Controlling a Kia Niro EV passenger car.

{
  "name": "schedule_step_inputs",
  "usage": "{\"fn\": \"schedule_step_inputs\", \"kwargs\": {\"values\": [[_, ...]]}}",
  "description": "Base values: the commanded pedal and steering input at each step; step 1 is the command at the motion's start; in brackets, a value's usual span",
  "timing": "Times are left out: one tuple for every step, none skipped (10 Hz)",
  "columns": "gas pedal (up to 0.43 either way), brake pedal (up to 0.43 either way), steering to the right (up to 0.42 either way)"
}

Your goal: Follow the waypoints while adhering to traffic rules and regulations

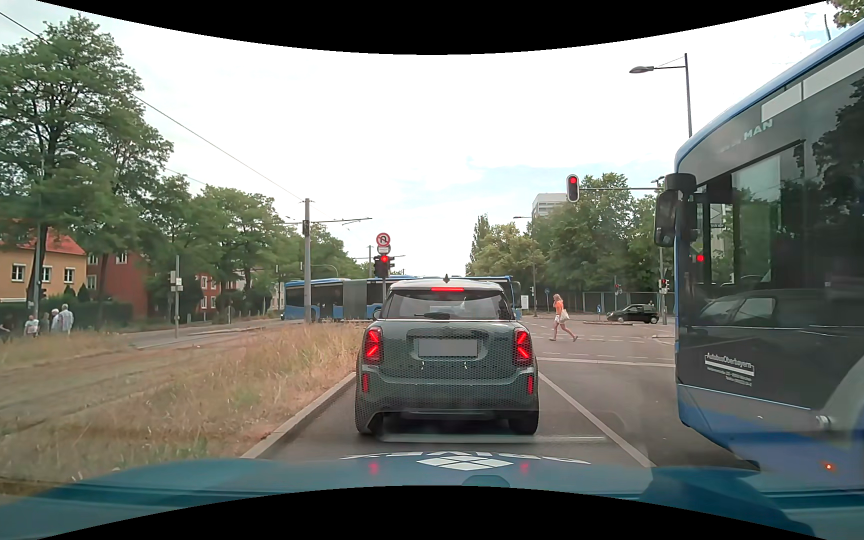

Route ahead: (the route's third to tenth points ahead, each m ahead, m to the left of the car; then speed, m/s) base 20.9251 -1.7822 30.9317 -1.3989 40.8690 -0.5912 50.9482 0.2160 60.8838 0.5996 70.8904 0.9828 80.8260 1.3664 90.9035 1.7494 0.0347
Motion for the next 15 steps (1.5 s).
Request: {"fn": "schedule_step_inputs", "kwargs": {"values": [[0.0, 0.195, 0.001], [0.0, 0.195, 0.001], [0.0, 0.195, 0.001], [0.0, 0.195, 0.001], [0.0, 0.195, 0.001], [0.0, 0.201, 0.001], [0.0, 0.195, 0.001], [0.0, 0.195, 0.001], [0.0, 0.195, 0.001], [0.0, 0.195, 0.001], [0.0, 0.195, 0.001], [0.0, 0.195, 0.001], [0.0, 0.195, 0.001], [0.0, 0.195, 0.001], [0.0, 0.201, 0.001]]}}
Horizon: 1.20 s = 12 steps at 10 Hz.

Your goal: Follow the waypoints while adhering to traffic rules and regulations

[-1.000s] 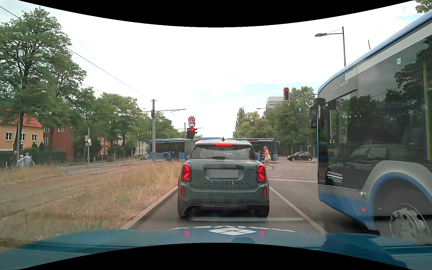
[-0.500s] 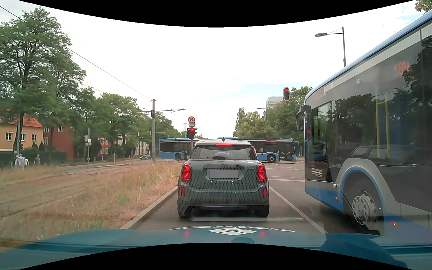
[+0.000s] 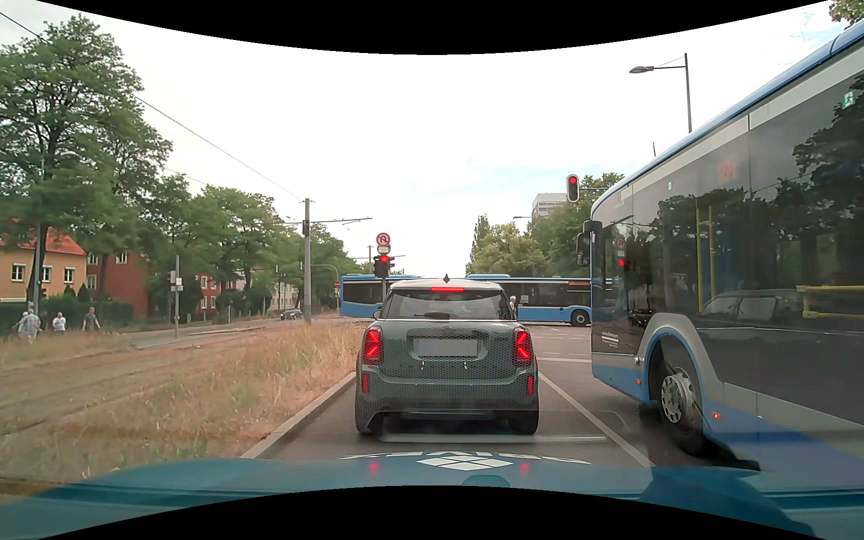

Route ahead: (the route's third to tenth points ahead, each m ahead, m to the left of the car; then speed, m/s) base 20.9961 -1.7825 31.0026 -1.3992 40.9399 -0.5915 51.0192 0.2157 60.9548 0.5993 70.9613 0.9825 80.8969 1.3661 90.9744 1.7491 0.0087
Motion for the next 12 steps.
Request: {"fn": "schedule_step_inputs", "kwargs": {"values": [[0.0, 0.195, 0.001], [0.0, 0.195, 0.0], [0.0, 0.195, 0.0], [0.0, 0.201, 0.001], [0.0, 0.195, 0.001], [0.0, 0.201, 0.0], [0.0, 0.201, 0.0], [0.0, 0.201, 0.0], [0.0, 0.201, -0.001], [0.0, 0.201, -0.002], [0.0, 0.201, -0.002], [0.0, 0.201, -0.002]]}}
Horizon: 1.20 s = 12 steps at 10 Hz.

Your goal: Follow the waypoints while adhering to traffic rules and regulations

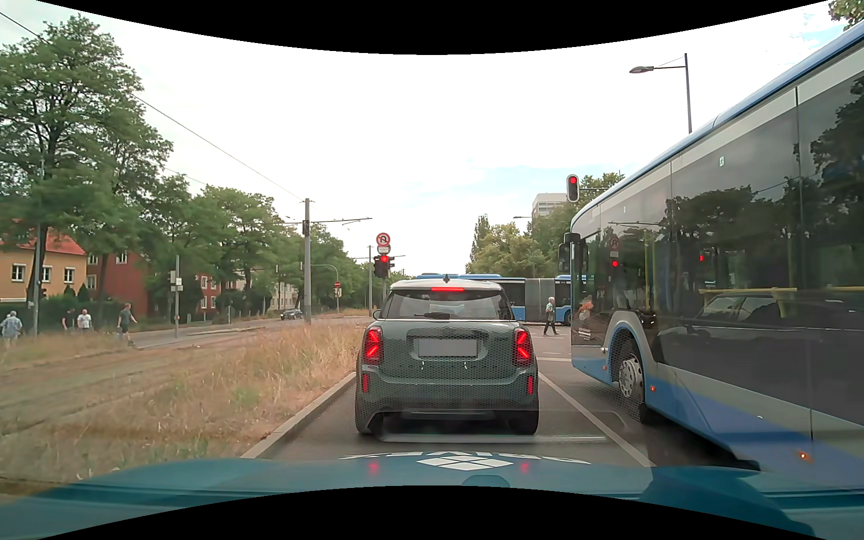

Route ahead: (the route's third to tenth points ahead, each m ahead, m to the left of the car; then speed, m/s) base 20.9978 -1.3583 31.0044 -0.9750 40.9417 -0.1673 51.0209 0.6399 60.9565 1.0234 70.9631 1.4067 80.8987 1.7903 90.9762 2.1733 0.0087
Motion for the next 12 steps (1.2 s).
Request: {"fn": "schedule_step_inputs", "kwargs": {"values": [[0.0, 0.201, -0.002], [0.0, 0.201, -0.002], [0.0, 0.201, -0.002], [0.0, 0.201, -0.002], [0.0, 0.201, -0.002], [0.0, 0.201, -0.002], [0.0, 0.201, -0.002], [0.0, 0.201, -0.002], [0.0, 0.201, -0.002], [0.0, 0.201, -0.002], [0.0, 0.201, -0.002], [0.0, 0.201, -0.002]]}}
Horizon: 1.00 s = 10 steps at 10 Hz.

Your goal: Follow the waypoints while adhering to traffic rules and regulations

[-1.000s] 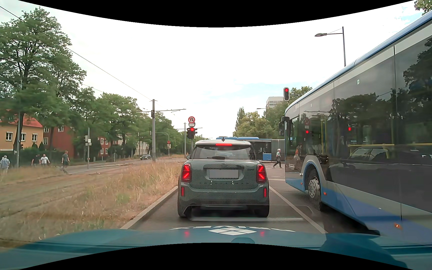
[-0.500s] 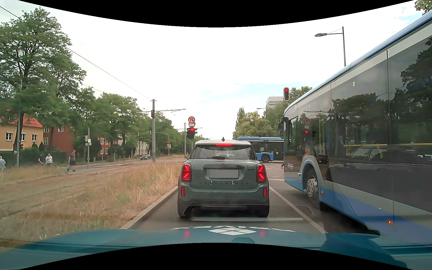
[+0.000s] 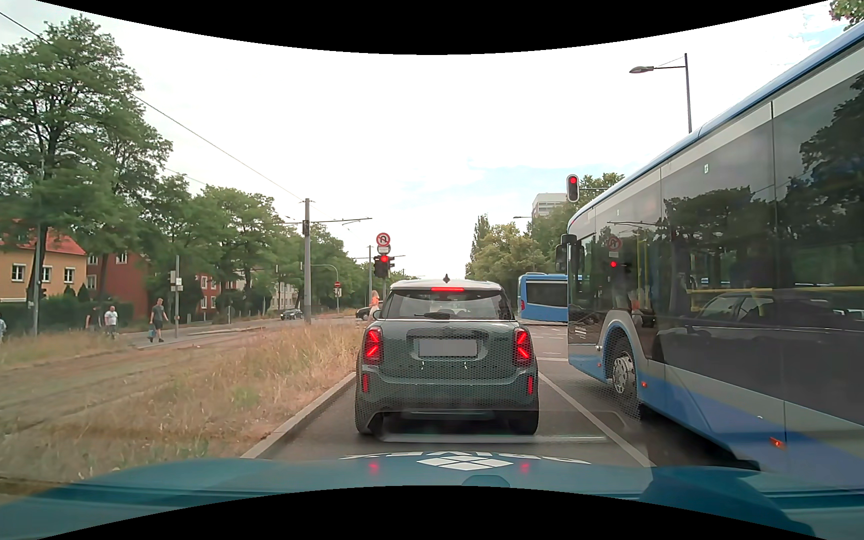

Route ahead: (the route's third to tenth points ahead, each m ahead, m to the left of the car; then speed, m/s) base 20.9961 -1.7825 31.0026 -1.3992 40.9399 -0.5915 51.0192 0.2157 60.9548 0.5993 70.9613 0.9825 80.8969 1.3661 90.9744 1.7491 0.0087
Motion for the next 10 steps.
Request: {"fn": "schedule_step_inputs", "kwargs": {"values": [[0.0, 0.201, -0.002], [0.0, 0.201, -0.002], [0.0, 0.201, -0.002], [0.0, 0.201, -0.002], [0.0, 0.201, -0.002], [0.0, 0.201, -0.002], [0.0, 0.207, -0.002], [0.0, 0.207, -0.002], [0.0, 0.207, -0.002], [0.0, 0.207, -0.002]]}}
